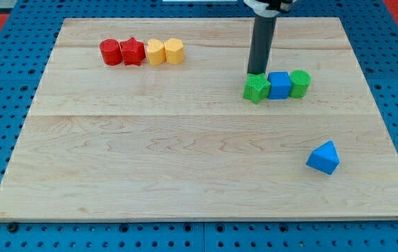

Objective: Slide the green star slightly down

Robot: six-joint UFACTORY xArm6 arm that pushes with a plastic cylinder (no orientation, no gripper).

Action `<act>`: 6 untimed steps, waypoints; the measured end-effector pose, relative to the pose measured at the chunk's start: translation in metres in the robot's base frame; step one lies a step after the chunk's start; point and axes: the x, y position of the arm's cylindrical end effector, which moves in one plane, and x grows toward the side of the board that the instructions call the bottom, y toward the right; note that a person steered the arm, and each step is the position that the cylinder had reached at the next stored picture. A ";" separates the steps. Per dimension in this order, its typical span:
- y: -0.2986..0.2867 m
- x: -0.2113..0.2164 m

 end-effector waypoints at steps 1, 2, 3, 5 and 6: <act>-0.001 0.018; -0.006 0.036; -0.021 0.050; -0.076 0.067; -0.075 0.079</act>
